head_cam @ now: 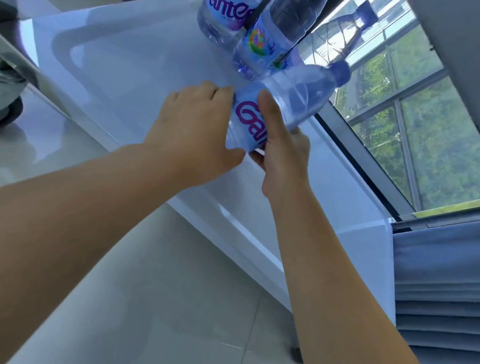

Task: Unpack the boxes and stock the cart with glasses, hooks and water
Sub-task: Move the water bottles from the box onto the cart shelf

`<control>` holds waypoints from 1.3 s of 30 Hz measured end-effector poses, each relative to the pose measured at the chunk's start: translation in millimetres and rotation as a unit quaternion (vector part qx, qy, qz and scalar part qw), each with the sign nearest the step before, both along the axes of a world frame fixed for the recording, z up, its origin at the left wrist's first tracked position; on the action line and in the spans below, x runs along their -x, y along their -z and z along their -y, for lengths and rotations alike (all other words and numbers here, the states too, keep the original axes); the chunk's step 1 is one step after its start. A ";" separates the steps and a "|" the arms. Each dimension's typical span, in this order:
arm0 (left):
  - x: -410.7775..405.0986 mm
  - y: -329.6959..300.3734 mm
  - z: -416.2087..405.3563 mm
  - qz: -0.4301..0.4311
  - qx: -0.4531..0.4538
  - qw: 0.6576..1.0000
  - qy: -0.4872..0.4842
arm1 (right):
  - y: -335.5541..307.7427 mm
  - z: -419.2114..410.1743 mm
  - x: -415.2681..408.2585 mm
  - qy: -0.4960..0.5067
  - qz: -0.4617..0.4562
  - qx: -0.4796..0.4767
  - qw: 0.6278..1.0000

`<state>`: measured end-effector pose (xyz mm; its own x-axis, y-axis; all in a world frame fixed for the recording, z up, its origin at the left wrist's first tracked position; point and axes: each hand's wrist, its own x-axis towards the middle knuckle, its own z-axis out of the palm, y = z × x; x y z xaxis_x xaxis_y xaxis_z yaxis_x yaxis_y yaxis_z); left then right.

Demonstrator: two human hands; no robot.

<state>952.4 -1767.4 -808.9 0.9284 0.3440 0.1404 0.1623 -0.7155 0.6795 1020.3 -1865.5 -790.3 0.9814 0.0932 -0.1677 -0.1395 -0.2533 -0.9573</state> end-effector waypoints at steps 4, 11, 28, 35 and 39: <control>2.0 10.0 5.7 -0.064 0.002 0.997 0.046 | 4.0 18.7 -14.1 0.027 0.119 0.033 0.992; -15.8 1.9 42.1 -0.111 0.051 0.989 0.088 | 14.3 39.1 -26.6 0.069 0.193 0.111 0.972; -23.2 20.9 64.2 -0.123 -0.176 0.966 0.144 | 38.5 48.6 -76.0 0.127 0.145 0.153 0.969; -25.0 26.3 70.3 -0.121 -0.184 0.967 0.130 | 42.8 48.7 -113.9 0.143 0.136 0.160 0.967; -25.9 23.9 76.9 -0.122 -0.192 0.968 0.105 | 43.9 46.3 -127.3 0.143 0.140 0.171 0.965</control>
<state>978.4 -1844.3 -832.8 0.9939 0.1101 -0.0110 0.1079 -0.9425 0.3163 1147.6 -1911.9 -834.2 0.9700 -0.2020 0.1353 0.0019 -0.5501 -0.8351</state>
